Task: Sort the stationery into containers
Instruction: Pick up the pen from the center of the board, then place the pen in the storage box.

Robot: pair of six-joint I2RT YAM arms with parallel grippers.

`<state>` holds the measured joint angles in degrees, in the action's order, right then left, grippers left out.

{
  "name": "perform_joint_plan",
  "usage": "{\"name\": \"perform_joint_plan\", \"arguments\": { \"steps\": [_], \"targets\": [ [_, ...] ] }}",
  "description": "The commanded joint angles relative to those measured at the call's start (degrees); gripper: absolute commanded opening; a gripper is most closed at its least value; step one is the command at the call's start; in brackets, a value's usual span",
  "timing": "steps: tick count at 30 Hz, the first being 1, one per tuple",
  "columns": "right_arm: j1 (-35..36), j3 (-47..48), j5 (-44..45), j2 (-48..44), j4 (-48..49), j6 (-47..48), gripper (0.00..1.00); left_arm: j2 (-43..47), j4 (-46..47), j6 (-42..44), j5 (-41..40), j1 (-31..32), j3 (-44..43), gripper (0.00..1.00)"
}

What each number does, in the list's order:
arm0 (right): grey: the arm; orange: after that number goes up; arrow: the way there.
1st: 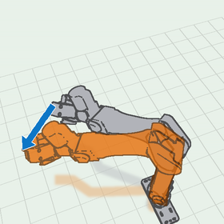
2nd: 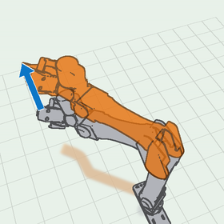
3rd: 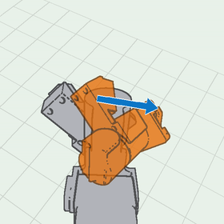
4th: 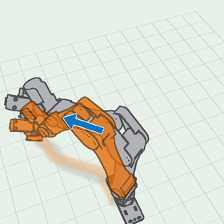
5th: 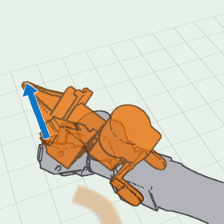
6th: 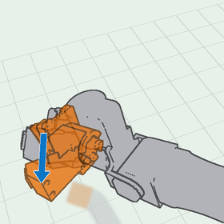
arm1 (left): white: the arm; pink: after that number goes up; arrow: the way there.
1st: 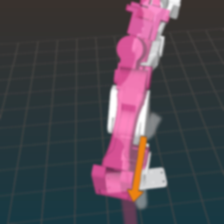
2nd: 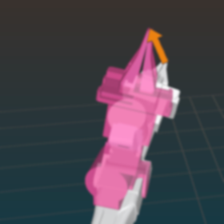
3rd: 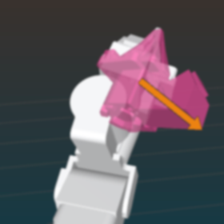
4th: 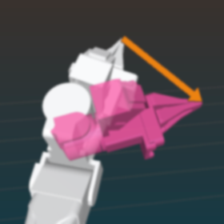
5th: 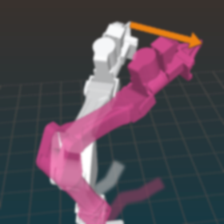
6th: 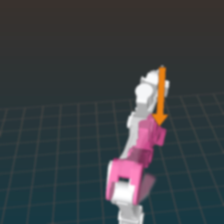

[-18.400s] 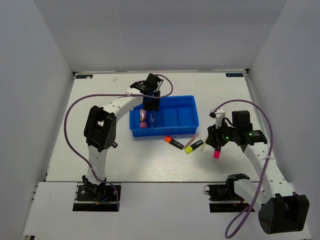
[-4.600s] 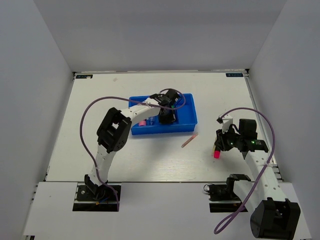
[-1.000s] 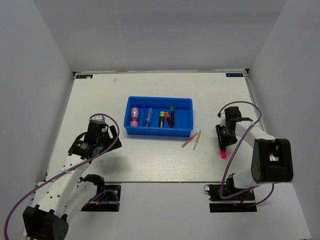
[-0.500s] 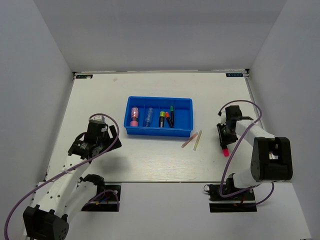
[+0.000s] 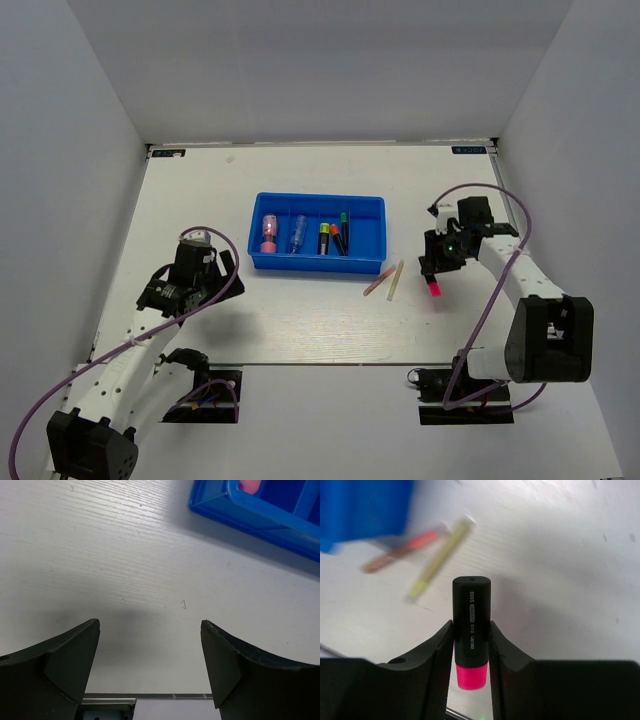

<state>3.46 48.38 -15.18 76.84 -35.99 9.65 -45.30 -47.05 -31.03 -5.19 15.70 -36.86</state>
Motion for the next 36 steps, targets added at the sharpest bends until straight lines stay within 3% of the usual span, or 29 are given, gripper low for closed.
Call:
{"name": "perform_joint_plan", "arguments": {
  "steps": [1,6,11,20,28,29,31,33,36],
  "targets": [
    [1.28,7.5,-14.48,-0.73,-2.42,0.55,0.04,0.74,2.92,0.53,3.24,-0.32,0.48,0.92],
    [6.98,19.28,-22.95,7.68,-2.86,-4.02,0.04,0.56,4.5,0.7,5.1,-0.41,0.74,0.91],
    [14.55,33.68,-23.49,17.88,0.74,-13.84,0.02,1.0,5.74,0.26,7.12,-0.5,1.0,0.9],
    [22.99,51.89,-4.61,35.65,2.94,-27.4,0.0,1.18,6.0,-1.05,6.77,-0.41,1.62,0.9],
    [26.33,48.83,6.64,37.95,5.31,-29.86,0.02,0.83,6.79,-1.76,7.47,-0.32,2.06,0.89],
    [27.03,48.57,6.92,38.21,5.05,-29.86,0.04,0.65,7.4,-1.67,7.56,-0.32,2.23,0.89],
    [27.3,48.3,7.09,38.56,5.67,-29.78,0.15,0.48,7.58,-1.76,8.44,-0.41,2.32,0.89],
    [28.35,48.04,6.83,38.92,5.49,-29.25,0.32,0.39,8.2,-1.76,8.79,-0.41,2.41,0.89],
    [29.22,47.69,6.48,38.92,4.96,-28.98,0.44,0.56,8.2,-1.58,8.97,-0.41,2.41,0.87]
  ]
}}
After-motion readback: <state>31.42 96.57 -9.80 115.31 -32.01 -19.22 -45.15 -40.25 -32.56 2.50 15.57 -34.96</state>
